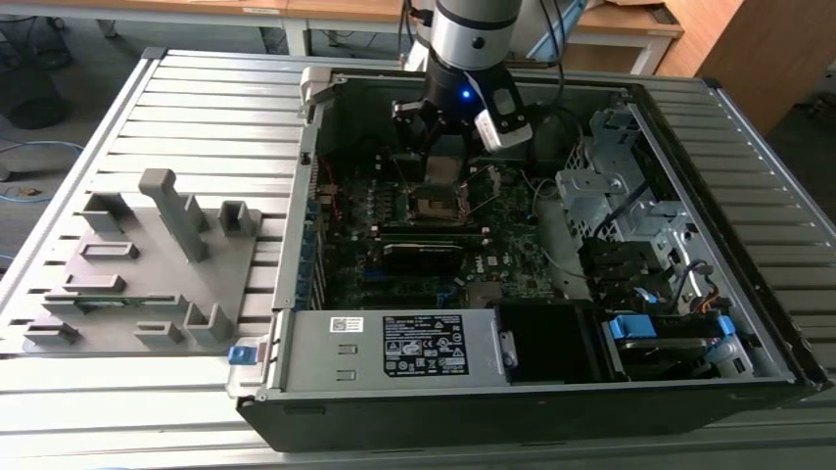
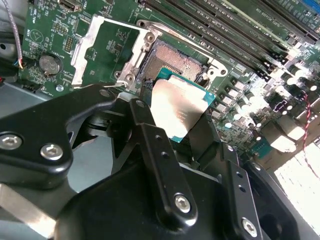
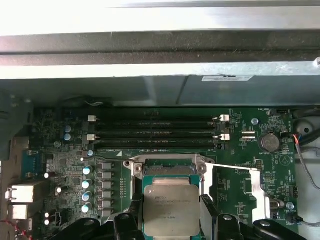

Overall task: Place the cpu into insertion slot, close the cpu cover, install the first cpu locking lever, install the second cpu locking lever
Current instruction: 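Place the cpu into insertion slot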

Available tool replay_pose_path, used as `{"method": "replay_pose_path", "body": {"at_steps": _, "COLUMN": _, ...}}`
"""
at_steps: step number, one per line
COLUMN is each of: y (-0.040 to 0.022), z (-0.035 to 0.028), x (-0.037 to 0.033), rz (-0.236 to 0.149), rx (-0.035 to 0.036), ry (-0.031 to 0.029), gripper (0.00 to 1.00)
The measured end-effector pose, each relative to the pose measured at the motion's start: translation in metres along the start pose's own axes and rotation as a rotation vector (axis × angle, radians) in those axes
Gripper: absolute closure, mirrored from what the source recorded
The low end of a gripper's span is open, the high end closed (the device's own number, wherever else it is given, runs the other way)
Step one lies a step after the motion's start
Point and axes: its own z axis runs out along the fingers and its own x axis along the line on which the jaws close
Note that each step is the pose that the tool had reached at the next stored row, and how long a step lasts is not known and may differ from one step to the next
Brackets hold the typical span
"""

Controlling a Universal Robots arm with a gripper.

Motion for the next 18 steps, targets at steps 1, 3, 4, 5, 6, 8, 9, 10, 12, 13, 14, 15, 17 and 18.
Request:
{"method": "replay_pose_path", "body": {"at_steps": 1, "y": -0.0001, "z": 0.0011, "x": 0.0000, "rz": 0.000, "rx": 0.0000, "ry": 0.0000, "gripper": 0.46}}
{"method": "replay_pose_path", "body": {"at_steps": 3, "y": -0.0002, "z": 0.0013, "x": 0.0000, "rz": 0.000, "rx": 0.0002, "ry": 0.0001, "gripper": 0.46}}
{"method": "replay_pose_path", "body": {"at_steps": 4, "y": -0.0002, "z": 0.0013, "x": 0.0000, "rz": 0.000, "rx": 0.0003, "ry": 0.0001, "gripper": 0.46}}
{"method": "replay_pose_path", "body": {"at_steps": 5, "y": -0.0002, "z": 0.0013, "x": 0.0000, "rz": 0.000, "rx": 0.0003, "ry": 0.0001, "gripper": 0.46}}
{"method": "replay_pose_path", "body": {"at_steps": 6, "y": -0.0001, "z": 0.0014, "x": 0.0000, "rz": 0.000, "rx": 0.0002, "ry": 0.0001, "gripper": 0.46}}
{"method": "replay_pose_path", "body": {"at_steps": 8, "y": -0.0001, "z": 0.0014, "x": 0.0000, "rz": 0.000, "rx": 0.0002, "ry": 0.0000, "gripper": 0.46}}
{"method": "replay_pose_path", "body": {"at_steps": 9, "y": -0.0001, "z": 0.0015, "x": 0.0000, "rz": 0.000, "rx": 0.0002, "ry": 0.0000, "gripper": 0.46}}
{"method": "replay_pose_path", "body": {"at_steps": 10, "y": -0.0001, "z": 0.0017, "x": 0.0000, "rz": 0.000, "rx": 0.0000, "ry": -0.0001, "gripper": 0.46}}
{"method": "replay_pose_path", "body": {"at_steps": 12, "y": -0.0002, "z": 0.0026, "x": -0.0001, "rz": 0.002, "rx": -0.0002, "ry": -0.0003, "gripper": 0.46}}
{"method": "replay_pose_path", "body": {"at_steps": 13, "y": -0.0003, "z": 0.0030, "x": -0.0001, "rz": 0.005, "rx": 0.0000, "ry": -0.0004, "gripper": 0.46}}
{"method": "replay_pose_path", "body": {"at_steps": 14, "y": -0.0003, "z": 0.0037, "x": -0.0001, "rz": 0.010, "rx": -0.0002, "ry": -0.0008, "gripper": 0.46}}
{"method": "replay_pose_path", "body": {"at_steps": 15, "y": -0.0004, "z": 0.0042, "x": -0.0001, "rz": 0.015, "rx": -0.0002, "ry": -0.0012, "gripper": 0.46}}
{"method": "replay_pose_path", "body": {"at_steps": 17, "y": -0.0004, "z": 0.0053, "x": -0.0001, "rz": 0.028, "rx": -0.0004, "ry": -0.0022, "gripper": 0.46}}
{"method": "replay_pose_path", "body": {"at_steps": 18, "y": -0.0005, "z": 0.0055, "x": -0.0001, "rz": 0.034, "rx": -0.0004, "ry": -0.0026, "gripper": 0.46}}
